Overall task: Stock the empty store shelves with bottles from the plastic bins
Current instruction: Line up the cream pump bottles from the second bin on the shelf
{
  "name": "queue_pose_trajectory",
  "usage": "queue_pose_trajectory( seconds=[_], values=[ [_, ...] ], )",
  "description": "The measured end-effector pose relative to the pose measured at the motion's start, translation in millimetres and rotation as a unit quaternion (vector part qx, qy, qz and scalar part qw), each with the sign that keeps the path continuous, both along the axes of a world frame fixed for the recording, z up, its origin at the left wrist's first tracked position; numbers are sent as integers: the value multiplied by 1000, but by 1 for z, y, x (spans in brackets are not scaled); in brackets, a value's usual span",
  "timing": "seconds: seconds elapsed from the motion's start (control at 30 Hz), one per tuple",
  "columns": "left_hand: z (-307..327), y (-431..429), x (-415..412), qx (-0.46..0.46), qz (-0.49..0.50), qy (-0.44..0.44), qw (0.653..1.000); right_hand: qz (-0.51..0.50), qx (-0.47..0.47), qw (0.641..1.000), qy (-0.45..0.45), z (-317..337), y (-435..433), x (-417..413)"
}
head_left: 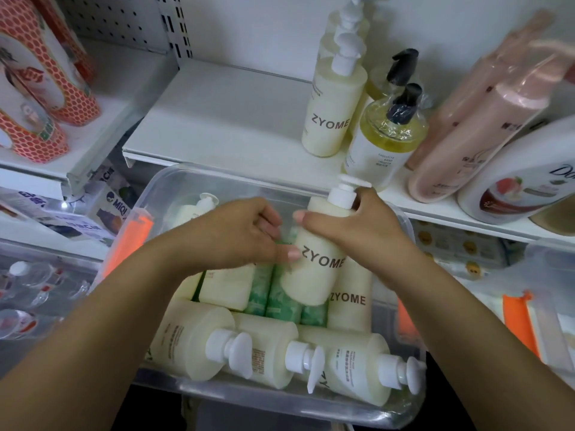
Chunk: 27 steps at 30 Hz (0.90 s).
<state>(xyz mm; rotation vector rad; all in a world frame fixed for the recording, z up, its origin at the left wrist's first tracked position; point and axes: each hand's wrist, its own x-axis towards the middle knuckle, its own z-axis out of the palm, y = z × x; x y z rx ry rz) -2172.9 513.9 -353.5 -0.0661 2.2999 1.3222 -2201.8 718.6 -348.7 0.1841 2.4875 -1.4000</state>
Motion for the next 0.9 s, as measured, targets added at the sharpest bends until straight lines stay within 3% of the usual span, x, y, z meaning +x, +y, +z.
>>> queue_pose_trajectory(
  seconds=[0.13,0.3,0.43,0.6,0.7,0.8,0.9],
  values=[
    [-3,24,6,34,-62,29,997,-74,-75,993,54,22,-9,6],
    [-4,33,4,92,16,113,989,-58,-159,983,73,30,-12,0],
    [-6,27,-1,159,73,120,977,1,-214,972,100,29,-3,-7],
    [-16,26,-2,262,163,110,945,20,-112,986,120,13,18,-21],
    [-12,25,-5,267,185,127,937,55,1,993,106,-5,28,-31],
    [-3,23,-9,265,166,133,941,126,134,977,111,-17,27,-30],
    [8,28,-19,257,162,149,941,127,152,971,134,-17,24,-25]
  ],
)
